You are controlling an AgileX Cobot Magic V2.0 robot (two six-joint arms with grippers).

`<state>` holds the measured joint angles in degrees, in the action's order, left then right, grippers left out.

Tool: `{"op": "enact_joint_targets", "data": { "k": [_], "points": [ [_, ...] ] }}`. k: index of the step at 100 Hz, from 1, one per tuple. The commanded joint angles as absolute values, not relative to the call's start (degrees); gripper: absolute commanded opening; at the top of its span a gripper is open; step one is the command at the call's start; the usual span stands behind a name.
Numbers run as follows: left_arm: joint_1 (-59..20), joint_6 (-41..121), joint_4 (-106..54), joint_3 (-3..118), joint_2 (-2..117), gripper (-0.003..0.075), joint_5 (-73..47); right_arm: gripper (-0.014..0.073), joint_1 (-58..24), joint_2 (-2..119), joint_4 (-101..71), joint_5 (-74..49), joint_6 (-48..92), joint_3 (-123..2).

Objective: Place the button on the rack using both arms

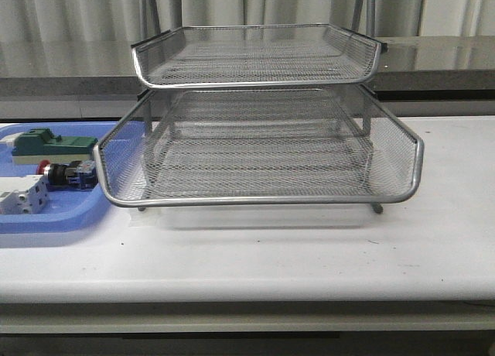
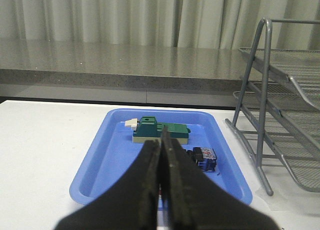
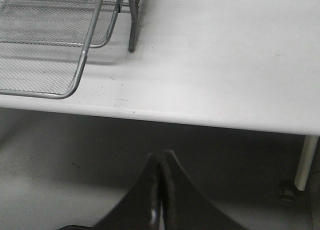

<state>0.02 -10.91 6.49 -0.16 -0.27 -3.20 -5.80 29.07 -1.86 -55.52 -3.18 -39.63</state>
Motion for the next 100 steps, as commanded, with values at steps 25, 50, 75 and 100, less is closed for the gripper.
{"op": "enact_joint_targets", "data": {
  "k": [25,50,75,100],
  "points": [
    [0.04,-10.91,6.00,-2.60,-2.01,-0.0020,1.11,-0.0071,-5.34,29.22,-1.55,-52.00,-3.15,-41.64],
    [0.04,-10.91,6.00,-2.60,-2.01,-0.0020,1.11,-0.0071,-5.34,29.22,-1.55,-52.00,-3.15,-41.64],
    [0.04,-10.91,6.00,-2.60,-2.01,-0.0020,1.11,-0.0071,-5.34,29.22,-1.55,-52.00,-3.15,-41.64],
    [0.04,-10.91,2.35,-2.11,-2.01,-0.0020,6.68,-0.0071,-5.34,29.22,-1.55,-52.00,-3.15,-41.64]
  ]
}}
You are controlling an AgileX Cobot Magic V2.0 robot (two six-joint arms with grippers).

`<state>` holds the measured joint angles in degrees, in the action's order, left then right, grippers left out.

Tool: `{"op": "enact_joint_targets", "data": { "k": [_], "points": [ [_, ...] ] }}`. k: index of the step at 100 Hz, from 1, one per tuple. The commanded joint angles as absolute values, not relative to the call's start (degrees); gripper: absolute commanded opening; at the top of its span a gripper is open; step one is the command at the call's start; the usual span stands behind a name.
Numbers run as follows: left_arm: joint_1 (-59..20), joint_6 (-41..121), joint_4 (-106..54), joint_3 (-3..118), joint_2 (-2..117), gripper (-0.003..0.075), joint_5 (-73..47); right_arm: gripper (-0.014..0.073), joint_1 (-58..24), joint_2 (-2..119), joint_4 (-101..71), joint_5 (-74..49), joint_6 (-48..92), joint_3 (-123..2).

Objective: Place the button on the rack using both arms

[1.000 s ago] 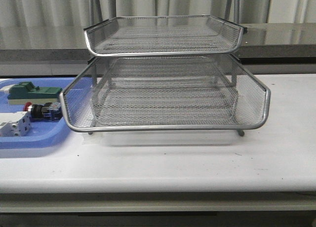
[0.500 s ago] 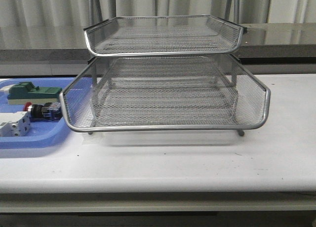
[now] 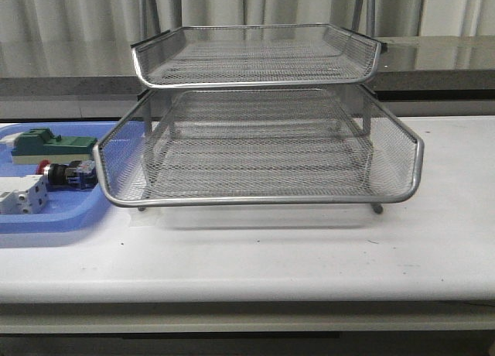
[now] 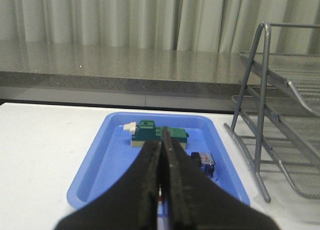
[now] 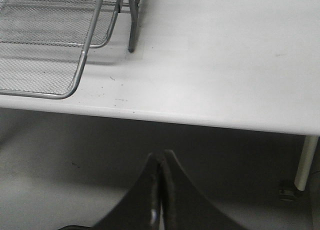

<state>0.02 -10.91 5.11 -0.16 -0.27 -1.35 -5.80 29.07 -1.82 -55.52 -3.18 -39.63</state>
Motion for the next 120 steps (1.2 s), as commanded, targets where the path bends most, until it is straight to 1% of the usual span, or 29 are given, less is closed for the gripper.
{"op": "enact_joint_targets", "data": {
  "k": [1,14,29,49,79,91,100,109,120],
  "points": [
    [0.04,-10.91,1.97,-1.95,-2.01,-0.0020,6.89,-0.0071,-5.34,29.22,-1.55,-52.00,-3.15,-41.64],
    [0.04,-10.91,-2.06,1.99,-0.59,-0.0020,5.60,-0.0071,-5.34,29.22,-1.55,-52.00,-3.15,-41.64],
    [0.04,-10.91,-2.24,10.77,5.75,-0.0020,-1.48,-0.0071,-5.34,29.22,-1.55,-52.00,-3.15,-41.64],
    [0.04,-10.81,-1.17,26.16,21.12,-0.0020,-10.52,-0.0071,-5.34,29.22,-1.55,-52.00,-3.15,-41.64],
    [0.04,-10.12,3.96,47.80,47.26,-0.0020,-30.65,-0.0071,-5.34,29.22,-1.55,-52.00,-3.15,-41.64],
    [0.04,-4.46,3.96,52.83,55.53,-0.0020,-34.98,-0.0071,-5.34,29.22,-1.55,-52.00,-3.15,-41.64],
    [0.04,-4.32,3.74,54.96,60.84,-0.0020,-36.58,-0.0071,-5.34,29.22,-1.55,-52.00,-3.15,-41.64],
    [0.00,-3.39,3.75,56.18,64.90,-0.0020,-38.13,-0.0071,-5.34,29.22,-1.55,-52.00,-3.15,-41.64],
    [0.00,2.95,1.95,56.69,68.64,-0.0015,-39.94,-0.0071,-5.34,29.22,-1.55,-52.00,-3.15,-41.64]
  ]
}}
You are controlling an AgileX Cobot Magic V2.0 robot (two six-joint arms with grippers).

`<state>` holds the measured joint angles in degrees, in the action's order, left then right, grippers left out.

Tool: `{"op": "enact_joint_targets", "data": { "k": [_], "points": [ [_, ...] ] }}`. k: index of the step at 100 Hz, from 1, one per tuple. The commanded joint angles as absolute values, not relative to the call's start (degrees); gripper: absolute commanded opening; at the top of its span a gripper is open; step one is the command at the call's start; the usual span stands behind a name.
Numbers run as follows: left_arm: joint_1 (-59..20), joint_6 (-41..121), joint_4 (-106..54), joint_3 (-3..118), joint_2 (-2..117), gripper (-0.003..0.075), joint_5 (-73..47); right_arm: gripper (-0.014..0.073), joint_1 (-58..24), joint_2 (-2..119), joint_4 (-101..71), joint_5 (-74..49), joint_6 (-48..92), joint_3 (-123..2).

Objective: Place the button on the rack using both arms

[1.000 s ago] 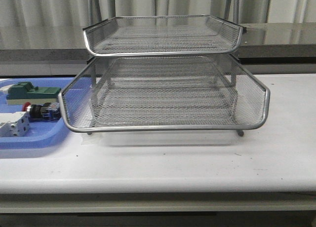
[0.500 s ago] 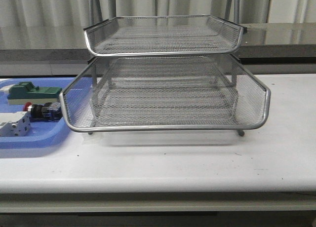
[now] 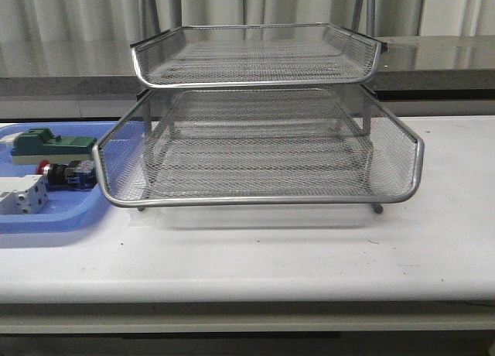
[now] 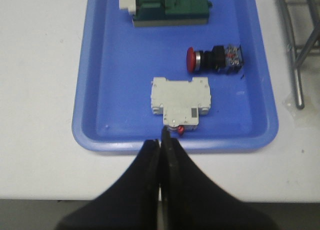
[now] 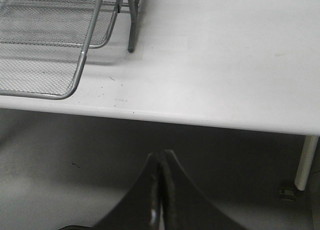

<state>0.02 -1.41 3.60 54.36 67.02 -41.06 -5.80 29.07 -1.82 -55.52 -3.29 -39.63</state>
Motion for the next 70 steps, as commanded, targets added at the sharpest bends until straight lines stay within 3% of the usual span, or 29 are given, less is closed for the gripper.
{"op": "enact_joint_targets", "data": {
  "k": [1,12,31,38,45,70],
  "points": [
    [0.00,3.31,1.76,56.79,68.93,-0.0011,-40.06,-0.0071,-5.34,29.22,-1.55,-52.00,-3.15,-41.64],
    [0.00,7.25,-1.81,56.79,70.25,0.0083,-40.60,-0.0071,-5.34,29.22,-1.55,-52.00,-3.15,-41.64],
    [0.04,7.52,-2.25,56.79,70.54,0.0465,-40.60,-0.0071,-5.34,29.22,-1.55,-52.00,-3.15,-41.64],
    [0.04,7.52,-2.25,56.79,70.54,0.0572,-40.60,-0.0071,-5.34,29.22,-1.55,-52.00,-3.15,-41.64],
    [0.04,7.52,-2.25,56.79,70.54,0.0608,-40.24,-0.0071,-5.34,29.22,-1.55,-52.00,-3.15,-41.64],
    [-0.18,8.14,-4.36,57.55,71.14,0.0607,-40.19,-0.0071,-5.34,29.22,-1.55,-52.00,-3.15,-41.64]
  ]
}}
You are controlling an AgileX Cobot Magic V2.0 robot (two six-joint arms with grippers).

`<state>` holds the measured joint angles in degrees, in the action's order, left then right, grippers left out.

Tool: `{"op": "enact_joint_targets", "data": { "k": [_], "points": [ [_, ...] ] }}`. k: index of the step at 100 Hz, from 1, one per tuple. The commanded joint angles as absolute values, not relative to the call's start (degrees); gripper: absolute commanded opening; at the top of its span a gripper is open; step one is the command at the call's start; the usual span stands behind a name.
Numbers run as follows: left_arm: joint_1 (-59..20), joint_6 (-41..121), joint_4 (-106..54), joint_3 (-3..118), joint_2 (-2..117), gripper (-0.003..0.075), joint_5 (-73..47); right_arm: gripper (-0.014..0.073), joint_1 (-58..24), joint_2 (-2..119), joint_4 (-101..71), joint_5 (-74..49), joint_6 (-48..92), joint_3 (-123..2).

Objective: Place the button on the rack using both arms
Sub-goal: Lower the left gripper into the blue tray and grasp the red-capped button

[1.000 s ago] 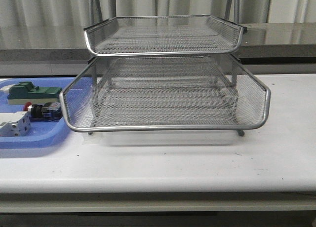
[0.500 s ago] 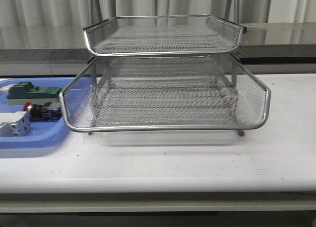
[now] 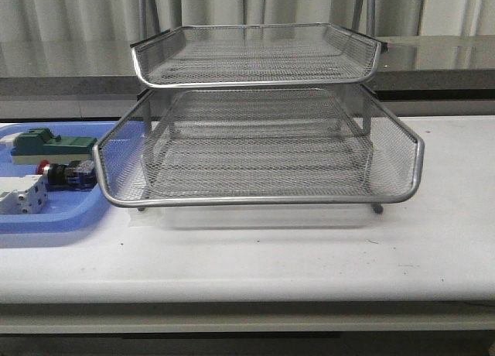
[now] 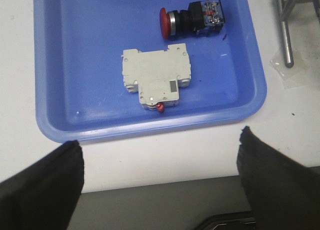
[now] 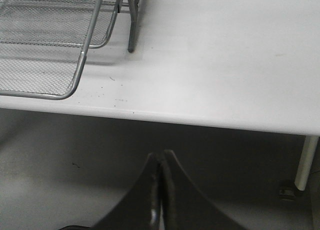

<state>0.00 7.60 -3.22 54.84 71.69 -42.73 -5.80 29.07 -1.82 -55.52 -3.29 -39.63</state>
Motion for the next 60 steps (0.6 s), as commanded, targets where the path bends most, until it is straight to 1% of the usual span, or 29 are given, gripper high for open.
{"op": "enact_joint_targets", "data": {
  "k": [1,17,41,60],
  "points": [
    [-0.24,8.36,-4.36,57.81,71.33,0.0608,-40.19,-0.0071,-5.34,29.22,-1.55,-52.00,-3.15,-41.64],
    [-0.31,14.76,-4.36,64.50,75.79,0.0608,-42.31,-0.0071,-5.34,29.22,-1.55,-52.00,-3.15,-41.64],
    [-0.31,30.17,-8.39,85.25,90.56,0.0607,-55.31,-0.0071,-5.34,29.22,-1.60,-52.00,-3.15,-41.64],
    [-0.84,40.60,-11.50,100.89,103.12,0.0607,-62.69,-0.0071,-5.34,29.22,-1.60,-52.00,-3.15,-41.64]
  ]
}}
